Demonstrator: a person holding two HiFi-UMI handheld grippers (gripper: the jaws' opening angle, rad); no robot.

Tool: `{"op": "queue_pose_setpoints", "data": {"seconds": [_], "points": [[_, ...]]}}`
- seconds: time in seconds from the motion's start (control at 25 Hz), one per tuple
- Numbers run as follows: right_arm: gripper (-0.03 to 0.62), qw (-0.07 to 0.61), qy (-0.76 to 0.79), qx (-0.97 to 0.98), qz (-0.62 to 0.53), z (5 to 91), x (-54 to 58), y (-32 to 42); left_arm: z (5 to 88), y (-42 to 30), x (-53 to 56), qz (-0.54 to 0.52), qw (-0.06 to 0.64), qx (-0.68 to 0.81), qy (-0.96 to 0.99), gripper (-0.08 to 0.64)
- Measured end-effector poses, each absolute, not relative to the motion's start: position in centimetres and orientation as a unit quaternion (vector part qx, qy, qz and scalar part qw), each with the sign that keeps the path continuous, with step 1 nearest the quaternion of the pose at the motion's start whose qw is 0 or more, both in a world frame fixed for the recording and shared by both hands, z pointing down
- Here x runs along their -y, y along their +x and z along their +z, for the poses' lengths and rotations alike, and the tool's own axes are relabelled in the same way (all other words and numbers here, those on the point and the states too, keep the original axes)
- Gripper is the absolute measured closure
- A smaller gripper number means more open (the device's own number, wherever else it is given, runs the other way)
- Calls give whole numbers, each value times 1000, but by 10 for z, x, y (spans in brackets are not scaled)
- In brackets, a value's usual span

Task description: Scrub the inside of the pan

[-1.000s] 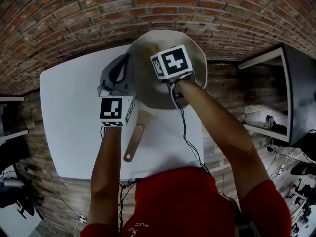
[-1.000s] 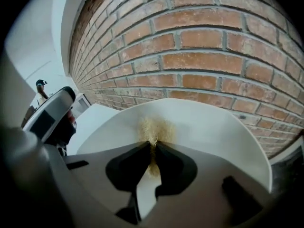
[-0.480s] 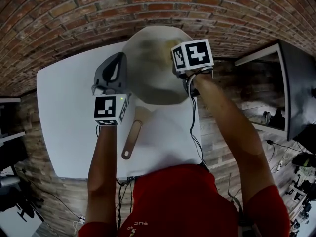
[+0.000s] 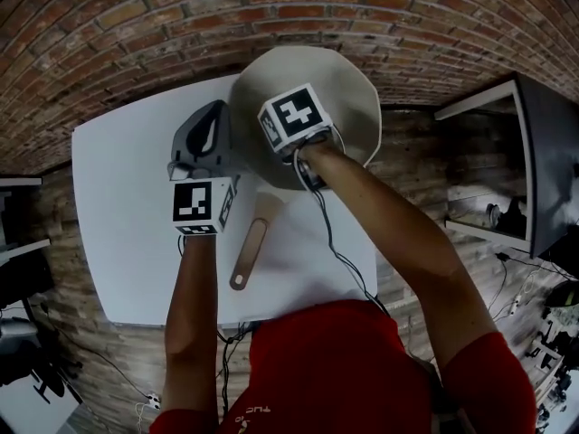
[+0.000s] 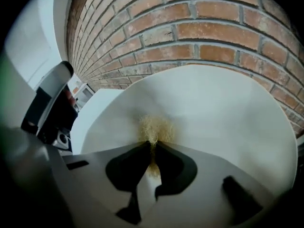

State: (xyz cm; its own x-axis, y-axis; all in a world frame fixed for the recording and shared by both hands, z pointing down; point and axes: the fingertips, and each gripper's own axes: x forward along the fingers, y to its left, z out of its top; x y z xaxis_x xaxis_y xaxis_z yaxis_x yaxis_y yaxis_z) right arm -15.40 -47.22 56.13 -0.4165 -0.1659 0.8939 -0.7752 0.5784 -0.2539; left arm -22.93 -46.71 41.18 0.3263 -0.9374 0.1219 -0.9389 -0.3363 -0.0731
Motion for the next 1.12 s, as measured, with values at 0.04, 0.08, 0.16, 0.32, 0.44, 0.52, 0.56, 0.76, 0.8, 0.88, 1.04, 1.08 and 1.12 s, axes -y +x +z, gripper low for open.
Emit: {"op": "queue_pose_setpoints", "data": {"seconds": [0.04, 0.08, 0.16, 0.32, 0.44, 0.52, 0.56, 0.76, 0.8, 0.88, 1.04, 1.08, 1.12], "points": [[541, 451, 307, 765, 342, 565, 472, -152, 411, -230, 466, 71, 4, 576, 814, 546], [541, 455, 311, 761, 342, 567, 473, -147, 411, -231, 465, 70, 4, 576, 814, 546], [541, 461, 326, 751, 342, 569, 478, -133, 411, -233, 464, 68, 4, 577, 814, 546], [541, 473, 361, 726, 344, 571, 487, -94, 409, -232, 464, 64, 4, 575, 815, 546], [541, 474, 380, 709, 358, 571, 488, -69, 409, -227, 463, 62, 3, 570, 819, 546], [541, 471, 388, 703, 366, 569, 487, -60, 410, -224, 462, 62, 3, 567, 821, 546], [541, 467, 389, 703, 371, 567, 486, -58, 411, -222, 462, 63, 2, 566, 822, 546], [541, 431, 334, 736, 401, 538, 458, -87, 409, -222, 457, 62, -1, 565, 823, 546], [541, 429, 317, 743, 404, 533, 449, -97, 409, -223, 456, 60, -1, 566, 823, 546], [541, 435, 286, 752, 404, 527, 434, -116, 409, -225, 454, 58, 1, 568, 821, 546], [541, 458, 256, 746, 411, 538, 413, -134, 408, -224, 449, 56, 2, 569, 821, 546], [541, 461, 254, 741, 417, 543, 410, -134, 407, -223, 448, 55, 1, 568, 821, 546], [541, 464, 254, 737, 421, 547, 409, -134, 407, -222, 447, 55, 1, 568, 821, 546]]}}
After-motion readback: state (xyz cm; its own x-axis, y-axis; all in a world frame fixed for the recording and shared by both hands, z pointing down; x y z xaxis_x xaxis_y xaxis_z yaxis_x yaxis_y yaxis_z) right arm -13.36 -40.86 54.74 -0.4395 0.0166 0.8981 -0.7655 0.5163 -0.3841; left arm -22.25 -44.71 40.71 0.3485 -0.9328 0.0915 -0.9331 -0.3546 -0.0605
